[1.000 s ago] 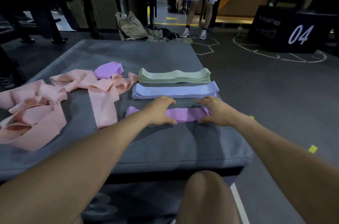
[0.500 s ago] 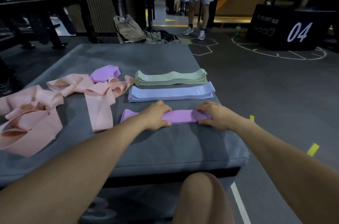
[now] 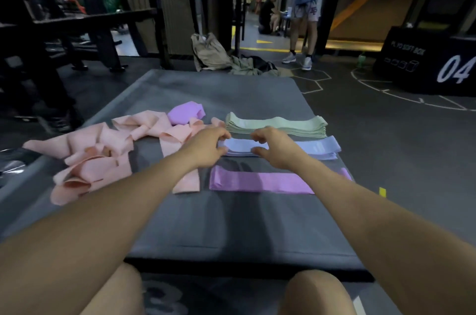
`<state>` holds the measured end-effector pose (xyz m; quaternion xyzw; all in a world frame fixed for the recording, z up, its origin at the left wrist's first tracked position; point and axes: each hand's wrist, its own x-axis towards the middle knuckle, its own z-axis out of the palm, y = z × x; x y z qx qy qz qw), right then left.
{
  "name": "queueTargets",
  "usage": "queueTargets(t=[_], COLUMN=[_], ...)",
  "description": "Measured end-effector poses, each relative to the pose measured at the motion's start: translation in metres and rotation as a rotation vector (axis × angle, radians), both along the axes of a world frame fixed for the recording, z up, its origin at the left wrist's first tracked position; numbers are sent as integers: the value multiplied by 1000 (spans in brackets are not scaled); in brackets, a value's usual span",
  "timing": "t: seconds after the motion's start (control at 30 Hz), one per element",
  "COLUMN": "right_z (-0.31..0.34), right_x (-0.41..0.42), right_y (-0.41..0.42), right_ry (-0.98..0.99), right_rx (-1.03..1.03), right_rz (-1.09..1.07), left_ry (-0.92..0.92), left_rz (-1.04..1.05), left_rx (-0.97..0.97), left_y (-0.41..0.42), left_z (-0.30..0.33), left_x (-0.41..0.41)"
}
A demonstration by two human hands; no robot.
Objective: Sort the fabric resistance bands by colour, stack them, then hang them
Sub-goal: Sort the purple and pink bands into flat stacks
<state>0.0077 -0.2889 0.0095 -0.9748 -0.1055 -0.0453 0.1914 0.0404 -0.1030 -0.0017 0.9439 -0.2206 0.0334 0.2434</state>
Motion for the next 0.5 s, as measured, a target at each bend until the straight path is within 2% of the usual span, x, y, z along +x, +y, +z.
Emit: queueTargets(t=[0.27, 0.5], right_z=[6, -22], right_x=[93, 178], right_y=[97, 148], right_ry=[-14, 10], right_rx=[20, -14], right_rz=[69, 25], left_ry=[-38, -36], left_rz=[222, 308], left_rx=[62, 79], left_y=[103, 137], left_z=[5, -11], left_x=[69, 139])
